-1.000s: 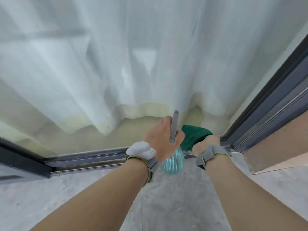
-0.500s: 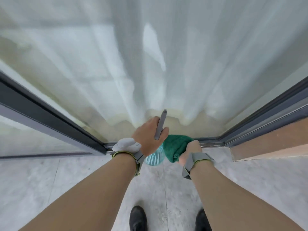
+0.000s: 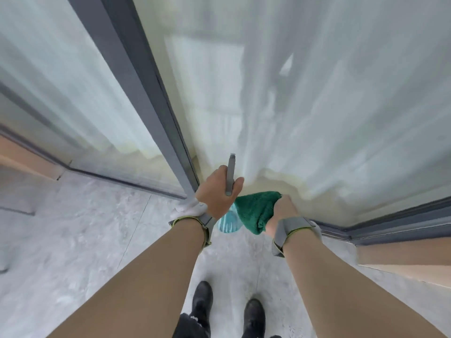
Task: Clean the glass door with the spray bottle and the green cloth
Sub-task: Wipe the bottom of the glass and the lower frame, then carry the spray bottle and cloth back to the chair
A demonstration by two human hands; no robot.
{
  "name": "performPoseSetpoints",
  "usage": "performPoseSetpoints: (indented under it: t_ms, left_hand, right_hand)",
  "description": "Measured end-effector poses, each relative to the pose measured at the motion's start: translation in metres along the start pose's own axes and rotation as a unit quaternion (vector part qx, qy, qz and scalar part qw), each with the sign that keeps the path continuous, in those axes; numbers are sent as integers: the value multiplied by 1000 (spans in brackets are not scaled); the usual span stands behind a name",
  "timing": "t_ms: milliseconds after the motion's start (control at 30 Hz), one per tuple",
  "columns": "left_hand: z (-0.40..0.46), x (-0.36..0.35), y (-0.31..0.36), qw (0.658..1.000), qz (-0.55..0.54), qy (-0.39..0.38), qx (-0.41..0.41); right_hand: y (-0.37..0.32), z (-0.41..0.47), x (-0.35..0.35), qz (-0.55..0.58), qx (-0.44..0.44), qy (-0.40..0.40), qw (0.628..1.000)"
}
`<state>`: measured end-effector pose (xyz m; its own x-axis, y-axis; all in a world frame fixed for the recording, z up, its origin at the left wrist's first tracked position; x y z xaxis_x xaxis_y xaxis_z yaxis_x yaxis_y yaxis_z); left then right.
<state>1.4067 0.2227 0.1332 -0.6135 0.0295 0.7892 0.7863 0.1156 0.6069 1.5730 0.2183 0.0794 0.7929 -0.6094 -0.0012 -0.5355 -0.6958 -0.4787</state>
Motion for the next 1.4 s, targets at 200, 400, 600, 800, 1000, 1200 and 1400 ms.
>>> performPoseSetpoints:
  t_ms: [200,400,600,800,1000,1200,1400]
  left_hand:
    - [4,58,-50,998,-41,19,45]
    - [16,137,-147,995,-65,18,75]
    - [17,201,-258,989,-64,39,125]
    - [29,233,-326,978,-71,65,187]
    - [54,263,-390,966,-73,101,228]
    - [66,297,-460,948,-71,140,278]
    - [64,327,-529,937,-87,155,302]
  right_hand:
    - [17,-32,-69,-166,85,16,982]
    - [75,-80,-184,-315,147,-17,938]
    - [151,-104,-283,-444,206,-73,869]
    - [182,-106,-365,-519,262,-77,810]
    - [209,-101,-459,-580,261,-162,754]
    - [245,-103,-534,-619,251,-200,717]
    - [297,-104,-595,-660,229,-207,685]
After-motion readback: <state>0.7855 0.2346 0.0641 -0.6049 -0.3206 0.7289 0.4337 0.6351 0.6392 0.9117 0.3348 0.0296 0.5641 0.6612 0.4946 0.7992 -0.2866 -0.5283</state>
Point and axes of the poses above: each hand's wrist, its own z-axis towards the middle knuckle, its own x-axis out of the back of the hand, y = z × x, the point moved 3 cm from there along z, towards the middle knuckle, and after that the axes turned 6 degrees about z, right-handed, at the moved point
